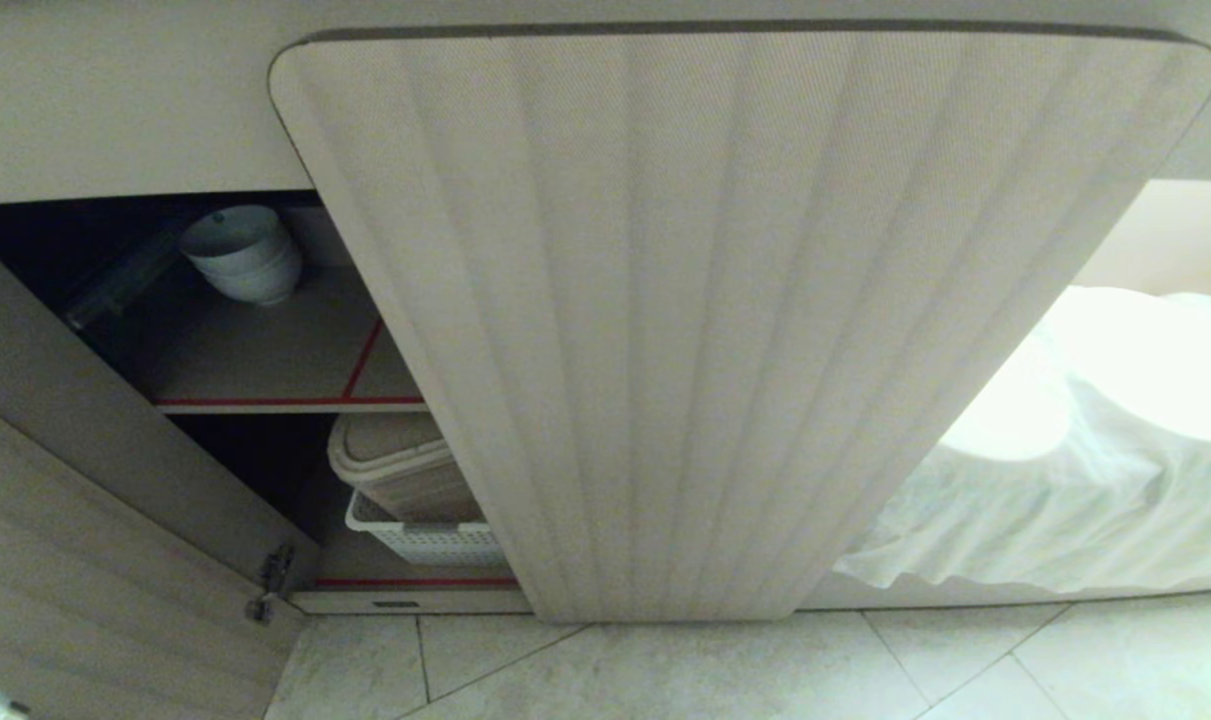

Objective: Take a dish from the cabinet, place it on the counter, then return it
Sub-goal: Place it on the table

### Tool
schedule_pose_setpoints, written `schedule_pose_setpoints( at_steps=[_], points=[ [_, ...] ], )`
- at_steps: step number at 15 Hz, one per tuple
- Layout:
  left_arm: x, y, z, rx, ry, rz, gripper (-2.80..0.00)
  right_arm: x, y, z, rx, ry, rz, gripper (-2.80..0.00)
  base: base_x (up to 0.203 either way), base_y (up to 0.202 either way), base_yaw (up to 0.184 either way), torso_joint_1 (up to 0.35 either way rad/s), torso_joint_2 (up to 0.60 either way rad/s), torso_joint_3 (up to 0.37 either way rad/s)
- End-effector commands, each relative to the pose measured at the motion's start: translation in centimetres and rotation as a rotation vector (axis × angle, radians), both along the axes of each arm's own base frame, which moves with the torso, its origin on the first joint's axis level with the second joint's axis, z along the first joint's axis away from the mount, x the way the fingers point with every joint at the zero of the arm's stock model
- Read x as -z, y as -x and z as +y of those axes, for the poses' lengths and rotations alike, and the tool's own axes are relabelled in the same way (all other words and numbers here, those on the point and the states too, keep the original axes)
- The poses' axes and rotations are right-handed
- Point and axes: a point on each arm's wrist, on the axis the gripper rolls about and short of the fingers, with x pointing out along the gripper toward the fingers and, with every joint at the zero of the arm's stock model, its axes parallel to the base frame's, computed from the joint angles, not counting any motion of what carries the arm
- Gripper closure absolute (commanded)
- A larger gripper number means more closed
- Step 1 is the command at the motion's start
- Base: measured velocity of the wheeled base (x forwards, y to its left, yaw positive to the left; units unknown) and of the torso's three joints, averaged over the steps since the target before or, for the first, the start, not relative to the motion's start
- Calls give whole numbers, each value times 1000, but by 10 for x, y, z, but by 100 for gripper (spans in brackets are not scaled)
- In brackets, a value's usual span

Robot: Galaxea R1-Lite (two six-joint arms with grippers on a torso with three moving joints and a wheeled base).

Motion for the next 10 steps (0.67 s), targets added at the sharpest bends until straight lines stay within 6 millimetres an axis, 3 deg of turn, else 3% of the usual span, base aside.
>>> schedule_pose_setpoints(
  at_steps=[1, 10],
  points=[
    [1, 1, 0, -1, 2, 4, 0, 0, 0, 0, 0, 0, 0, 0, 0, 0, 0, 0, 0, 0],
    [5, 2, 0, 1, 0, 19, 0, 0, 0, 0, -1, 0, 0, 0, 0, 0, 0, 0, 0, 0]
  ],
)
